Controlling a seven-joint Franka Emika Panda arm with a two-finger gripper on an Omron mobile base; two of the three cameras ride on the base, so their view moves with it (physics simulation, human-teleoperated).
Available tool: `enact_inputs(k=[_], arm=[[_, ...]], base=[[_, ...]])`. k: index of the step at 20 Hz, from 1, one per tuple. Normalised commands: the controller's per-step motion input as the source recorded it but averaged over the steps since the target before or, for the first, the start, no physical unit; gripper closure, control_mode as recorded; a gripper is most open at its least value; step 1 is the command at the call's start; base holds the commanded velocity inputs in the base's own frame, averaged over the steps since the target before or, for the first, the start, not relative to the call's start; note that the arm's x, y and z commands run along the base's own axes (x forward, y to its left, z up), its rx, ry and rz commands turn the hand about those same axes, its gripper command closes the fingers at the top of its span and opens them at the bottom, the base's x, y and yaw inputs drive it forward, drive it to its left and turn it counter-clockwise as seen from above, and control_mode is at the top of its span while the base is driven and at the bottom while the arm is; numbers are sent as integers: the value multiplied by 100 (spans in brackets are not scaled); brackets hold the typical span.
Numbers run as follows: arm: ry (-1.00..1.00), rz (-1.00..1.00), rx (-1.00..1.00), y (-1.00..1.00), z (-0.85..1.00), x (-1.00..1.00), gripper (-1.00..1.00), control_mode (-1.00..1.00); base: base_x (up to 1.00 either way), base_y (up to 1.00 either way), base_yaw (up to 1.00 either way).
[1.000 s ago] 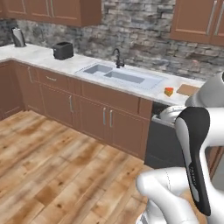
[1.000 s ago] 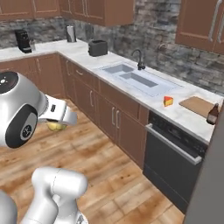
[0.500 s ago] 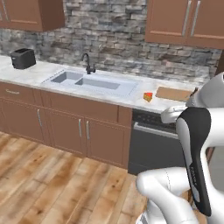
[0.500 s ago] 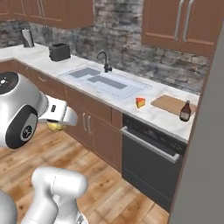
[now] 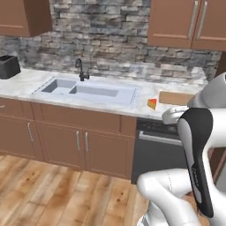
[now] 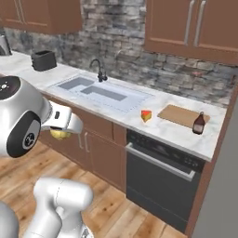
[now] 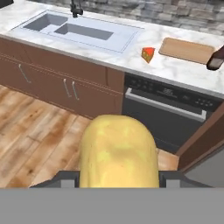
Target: Retrieve the reheated potato from the microwave, then place the potato, cheese, and condiment on the cutting board.
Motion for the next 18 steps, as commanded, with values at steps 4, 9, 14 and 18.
enact_inputs(k=[4,9,14,18], arm=[[0,0,0,0,0,0,100,100],[0,0,0,0,0,0,100,100],[0,0,0,0,0,0,100,100],[0,0,0,0,0,0,100,100]], base=[[33,27,-46],[37,17,-60],[52,7,-29],[50,23,-10]])
